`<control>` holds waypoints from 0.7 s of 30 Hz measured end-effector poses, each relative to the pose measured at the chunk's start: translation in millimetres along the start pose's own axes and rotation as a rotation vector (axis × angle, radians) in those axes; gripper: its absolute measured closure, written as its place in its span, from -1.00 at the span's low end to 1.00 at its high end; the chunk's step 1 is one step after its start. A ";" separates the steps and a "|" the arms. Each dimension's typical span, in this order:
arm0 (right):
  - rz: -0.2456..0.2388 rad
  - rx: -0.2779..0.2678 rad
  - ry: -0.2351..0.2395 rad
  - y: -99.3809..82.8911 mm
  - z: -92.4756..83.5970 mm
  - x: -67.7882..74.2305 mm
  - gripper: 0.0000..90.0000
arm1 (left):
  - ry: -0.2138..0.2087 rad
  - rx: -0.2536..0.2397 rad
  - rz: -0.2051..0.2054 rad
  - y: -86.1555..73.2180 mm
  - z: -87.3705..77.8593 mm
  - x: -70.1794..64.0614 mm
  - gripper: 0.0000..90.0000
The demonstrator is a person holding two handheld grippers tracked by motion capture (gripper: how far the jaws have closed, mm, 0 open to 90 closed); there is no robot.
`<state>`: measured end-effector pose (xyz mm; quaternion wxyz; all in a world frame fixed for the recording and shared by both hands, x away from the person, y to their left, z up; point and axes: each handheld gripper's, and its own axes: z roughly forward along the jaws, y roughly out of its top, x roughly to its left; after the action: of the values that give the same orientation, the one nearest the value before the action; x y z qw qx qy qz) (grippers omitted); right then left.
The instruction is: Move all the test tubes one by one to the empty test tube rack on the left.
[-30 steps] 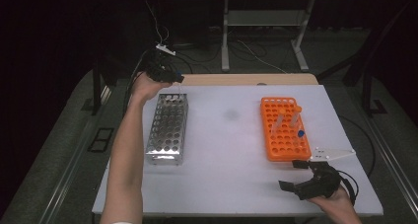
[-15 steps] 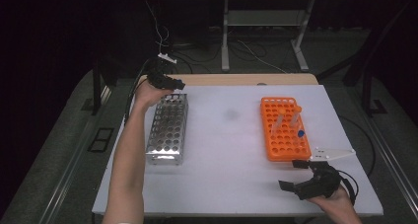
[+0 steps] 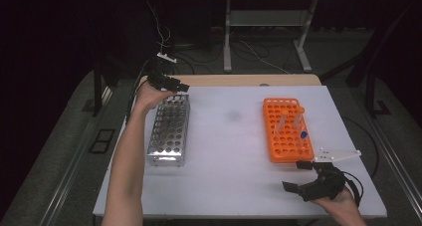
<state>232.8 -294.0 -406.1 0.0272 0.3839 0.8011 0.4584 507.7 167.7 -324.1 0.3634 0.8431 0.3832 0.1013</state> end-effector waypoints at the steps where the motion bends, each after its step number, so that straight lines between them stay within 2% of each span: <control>1: 0.001 0.000 0.000 0.1 -0.6 0.0 -0.99 | -0.002 -0.003 -0.003 0.1 -2.8 -1.4 -0.21; 3: 0.000 -0.001 -0.002 0.7 -1.2 -0.1 -0.99 | 0.000 -0.013 -0.006 -0.4 -8.4 -5.2 -0.35; 4: -0.001 0.000 -0.003 0.9 -1.7 -0.1 -0.99 | -0.010 -0.042 -0.015 -2.4 -15.6 -8.1 -0.39; 9: -0.004 0.004 -0.010 2.1 -4.4 -0.2 -0.99 | -0.028 -0.085 -0.033 -7.8 -28.7 -14.9 -0.63; 11: -0.005 0.008 -0.016 2.5 -6.3 -0.6 -0.99 | -0.040 -0.110 -0.035 -12.6 -37.8 -21.4 -0.71; 14: -0.003 0.007 -0.026 2.3 -10.8 -3.0 -0.99 | -0.040 -0.123 -0.042 -16.3 -42.4 -26.1 -0.90; 15: -0.003 0.007 -0.026 2.3 -10.8 -3.0 -0.99 | -0.040 -0.127 -0.042 -18.3 -44.4 -28.5 -0.90; 16: -0.001 0.007 -0.036 2.0 -13.6 -5.4 -0.99 | -0.037 -0.128 -0.043 -20.3 -46.2 -31.0 -1.00; 21: 0.001 0.011 -0.060 3.1 -19.6 -11.5 -0.99 | -0.039 -0.153 -0.037 -31.5 -56.5 -43.0 -1.00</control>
<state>234.9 -314.5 -395.9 0.0490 0.3982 0.8021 0.4423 434.8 180.9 -300.9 0.4362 0.8074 0.3827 0.1070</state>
